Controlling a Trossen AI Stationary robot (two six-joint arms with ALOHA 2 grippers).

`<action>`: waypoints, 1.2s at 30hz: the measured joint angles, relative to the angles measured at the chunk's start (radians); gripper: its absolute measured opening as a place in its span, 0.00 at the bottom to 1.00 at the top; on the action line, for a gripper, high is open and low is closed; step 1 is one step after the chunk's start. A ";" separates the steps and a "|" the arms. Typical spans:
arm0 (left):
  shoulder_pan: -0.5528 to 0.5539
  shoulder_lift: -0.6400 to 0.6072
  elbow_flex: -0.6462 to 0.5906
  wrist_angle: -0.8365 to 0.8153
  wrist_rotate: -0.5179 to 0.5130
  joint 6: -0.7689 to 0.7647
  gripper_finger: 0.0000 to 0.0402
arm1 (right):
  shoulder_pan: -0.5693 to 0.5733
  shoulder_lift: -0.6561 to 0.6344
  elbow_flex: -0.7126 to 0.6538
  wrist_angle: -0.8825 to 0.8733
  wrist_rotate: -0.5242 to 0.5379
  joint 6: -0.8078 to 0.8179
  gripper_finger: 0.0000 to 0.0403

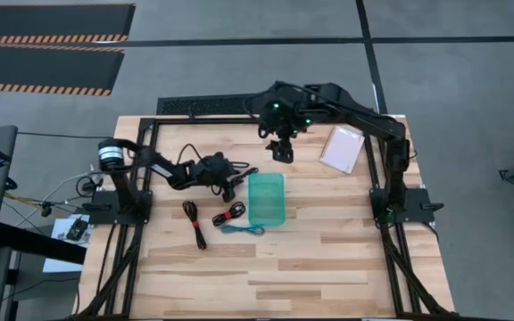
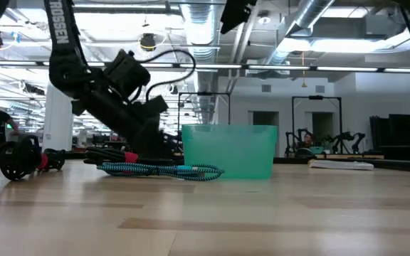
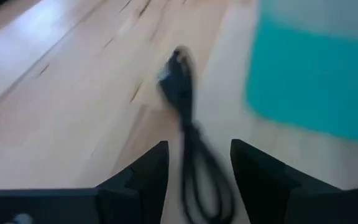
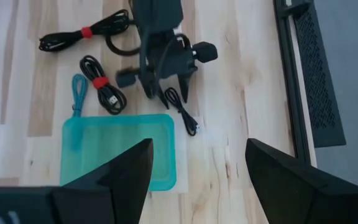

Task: Pick and place USB-C Cables
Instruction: Put the top black charger cable into the green bin

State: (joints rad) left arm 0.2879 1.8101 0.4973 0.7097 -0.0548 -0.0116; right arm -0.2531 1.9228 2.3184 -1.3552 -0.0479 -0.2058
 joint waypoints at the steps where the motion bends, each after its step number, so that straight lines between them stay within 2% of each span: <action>1: -0.002 0.012 0.001 0.009 -0.023 -0.003 0.41 | 0.003 -0.002 0.000 0.000 0.000 0.003 0.70; 4: -0.003 0.039 0.006 0.012 -0.044 -0.004 0.40 | 0.011 -0.008 0.000 0.000 0.000 0.013 0.70; 7: -0.003 0.060 0.007 0.015 -0.045 -0.025 0.33 | 0.022 -0.009 0.000 -0.002 0.001 0.018 0.70; 13: -0.004 0.066 0.009 0.007 -0.038 -0.056 0.05 | 0.050 -0.008 0.000 -0.010 0.005 0.038 0.70; 14: -0.004 0.066 0.009 0.007 -0.040 -0.066 0.03 | 0.053 -0.008 0.000 -0.015 0.008 0.044 0.70; 19: -0.003 0.063 0.008 0.003 -0.042 -0.111 0.01 | 0.071 -0.008 0.000 -0.071 0.029 0.056 0.70; 23: -0.001 0.014 0.006 -0.061 -0.044 -0.132 0.01 | 0.079 -0.012 0.000 -0.107 0.029 0.043 0.70; 28: 0.001 -0.103 -0.001 -0.230 -0.084 -0.127 0.00 | 0.082 -0.050 -0.001 -0.128 0.028 0.057 0.70; 34: 0.010 -0.289 -0.005 -0.485 -0.208 -0.084 0.00 | 0.084 -0.139 -0.001 -0.137 0.039 0.139 0.70; 36: 0.020 -0.350 -0.017 -0.508 -0.215 -0.079 0.00 | 0.090 -0.169 0.000 -0.137 0.050 0.174 0.70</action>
State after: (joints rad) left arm 0.3078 1.4597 0.4798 0.2013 -0.2698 -0.0906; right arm -0.1627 1.7541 2.3183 -1.4926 0.0022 -0.0321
